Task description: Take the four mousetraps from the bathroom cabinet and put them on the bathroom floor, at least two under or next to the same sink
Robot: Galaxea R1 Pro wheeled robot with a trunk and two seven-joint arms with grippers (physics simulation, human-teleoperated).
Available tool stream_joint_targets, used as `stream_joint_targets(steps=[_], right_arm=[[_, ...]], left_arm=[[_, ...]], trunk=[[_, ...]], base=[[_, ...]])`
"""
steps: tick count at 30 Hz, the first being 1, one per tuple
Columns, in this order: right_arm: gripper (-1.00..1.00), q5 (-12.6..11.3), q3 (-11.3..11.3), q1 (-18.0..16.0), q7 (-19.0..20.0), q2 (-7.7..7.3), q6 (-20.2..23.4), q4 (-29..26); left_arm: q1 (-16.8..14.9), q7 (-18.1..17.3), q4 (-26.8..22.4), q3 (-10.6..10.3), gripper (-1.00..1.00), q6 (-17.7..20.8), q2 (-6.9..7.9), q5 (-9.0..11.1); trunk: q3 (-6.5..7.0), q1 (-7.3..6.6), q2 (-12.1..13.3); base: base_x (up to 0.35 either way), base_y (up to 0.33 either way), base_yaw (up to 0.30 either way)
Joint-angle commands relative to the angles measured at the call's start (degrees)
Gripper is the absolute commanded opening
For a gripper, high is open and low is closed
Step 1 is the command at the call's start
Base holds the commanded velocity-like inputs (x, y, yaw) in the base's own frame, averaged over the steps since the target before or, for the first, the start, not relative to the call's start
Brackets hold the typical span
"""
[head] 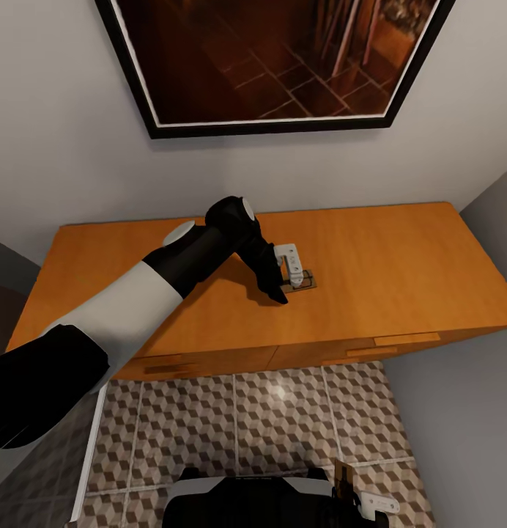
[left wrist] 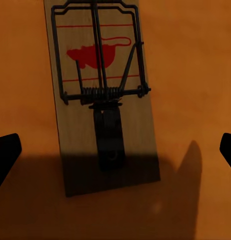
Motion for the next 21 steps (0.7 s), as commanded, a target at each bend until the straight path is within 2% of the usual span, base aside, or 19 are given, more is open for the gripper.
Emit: stream_joint_targets(steps=[1, 11, 12, 21], right_arm=[[-1.00, -0.18, 0.50, -0.02, -0.40, 0.02, -0.14, 0.03], [-1.00, -0.21, 0.50, -0.02, -0.40, 0.02, -0.14, 0.03], [-1.00, -0.21, 0.50, -0.02, -0.40, 0.02, -0.14, 0.03], [-1.00, -0.22, 0.50, -0.02, -0.40, 0.02, -0.14, 0.03]], left_arm=[[0.01, -0.39, 1.92, -0.01, 1.00, 0.65, -0.01, -0.20], [0.45, -0.39, 1.92, -0.01, 1.00, 0.60, 0.01, -0.22], [0.59, -0.38, 1.92, -0.01, -1.00, 0.60, 0.01, -0.22], [1.22, -0.31, 1.88, -0.01, -1.00, 0.57, 0.01, -0.22]], trunk=[[-0.08, 0.05, -0.05], [-0.08, 0.05, -0.05], [-0.08, 0.05, -0.05], [-0.08, 0.05, -0.05]], base=[[0.000, 0.000, 0.000], [0.000, 0.000, 0.000], [0.000, 0.000, 0.000], [0.000, 0.000, 0.000]])
